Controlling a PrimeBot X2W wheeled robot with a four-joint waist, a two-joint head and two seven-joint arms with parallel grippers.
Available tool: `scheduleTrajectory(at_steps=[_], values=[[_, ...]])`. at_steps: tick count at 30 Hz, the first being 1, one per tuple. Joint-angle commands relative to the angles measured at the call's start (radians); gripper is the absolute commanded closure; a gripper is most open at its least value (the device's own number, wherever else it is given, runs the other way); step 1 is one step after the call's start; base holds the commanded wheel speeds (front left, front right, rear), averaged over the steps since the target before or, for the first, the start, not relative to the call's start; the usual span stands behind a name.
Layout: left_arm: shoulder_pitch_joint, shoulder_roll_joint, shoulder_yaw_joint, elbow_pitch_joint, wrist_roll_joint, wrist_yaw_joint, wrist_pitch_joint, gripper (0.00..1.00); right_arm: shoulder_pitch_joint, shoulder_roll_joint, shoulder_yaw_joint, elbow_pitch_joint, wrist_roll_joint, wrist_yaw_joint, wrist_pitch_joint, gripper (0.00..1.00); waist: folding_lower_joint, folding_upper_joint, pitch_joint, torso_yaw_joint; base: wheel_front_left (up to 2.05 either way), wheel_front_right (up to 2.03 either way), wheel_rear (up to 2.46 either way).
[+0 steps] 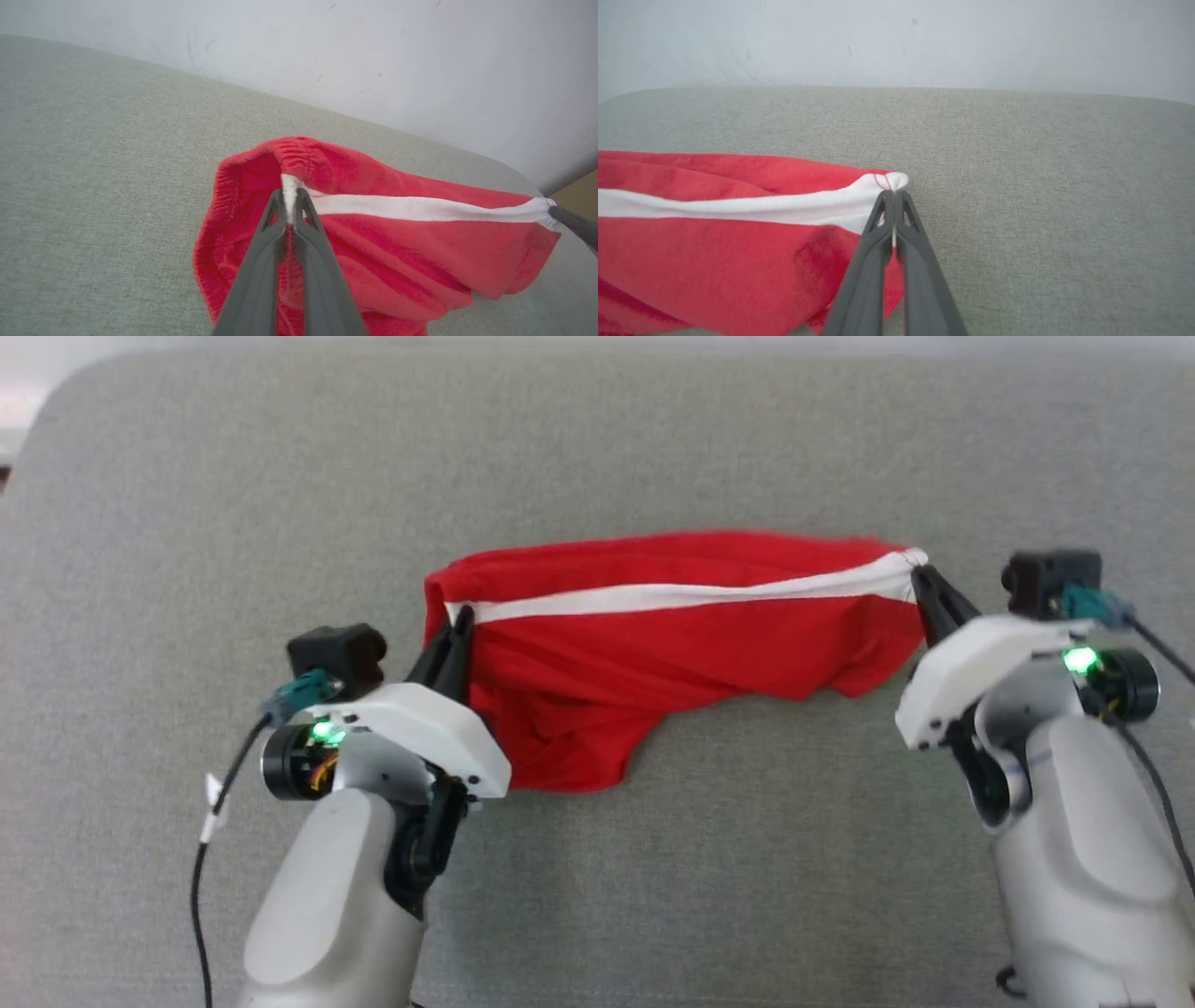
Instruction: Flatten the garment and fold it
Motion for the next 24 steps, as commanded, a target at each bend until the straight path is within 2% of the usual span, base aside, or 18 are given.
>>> scheduleTrajectory(at_steps=[1,4,7,12,18,24], values=[[0.018,0.005,0.009,-0.013,-0.019,-0.013,-0.010,1.00,0.036,-0.002,0.004,-0.037,0.018,-0.002,-0.005,1.00,0.0000,-0.0001,-0.040,-0.020,0.00,0.00,0.00],[0.028,0.000,0.040,-0.045,-0.091,-0.048,-0.006,1.00,0.096,-0.002,0.021,-0.157,0.081,-0.002,0.024,1.00,0.0000,-0.0001,-0.065,-0.034,0.00,0.00,0.00],[0.019,0.008,0.059,-0.077,-0.152,-0.085,0.037,1.00,0.125,-0.021,0.036,-0.285,0.070,-0.002,0.089,1.00,0.0000,-0.0001,-0.078,-0.046,0.00,0.00,0.00],[-0.081,0.043,0.055,-0.141,-0.225,-0.132,0.176,1.00,0.068,-0.111,0.086,-0.435,0.063,-0.002,0.224,1.00,0.0000,-0.0001,-0.047,-0.060,0.00,0.00,0.00],[-0.311,0.086,0.069,-0.165,-0.238,-0.115,0.291,1.00,-0.144,-0.207,0.147,-0.475,0.083,-0.002,0.345,1.00,0.0000,-0.0001,0.064,-0.078,0.00,0.00,0.00],[-0.594,0.105,0.074,-0.091,-0.167,-0.066,0.290,1.00,-0.422,-0.278,0.221,-0.384,0.072,-0.002,0.376,1.00,0.0000,-0.0001,0.209,-0.092,0.00,0.00,0.00]])
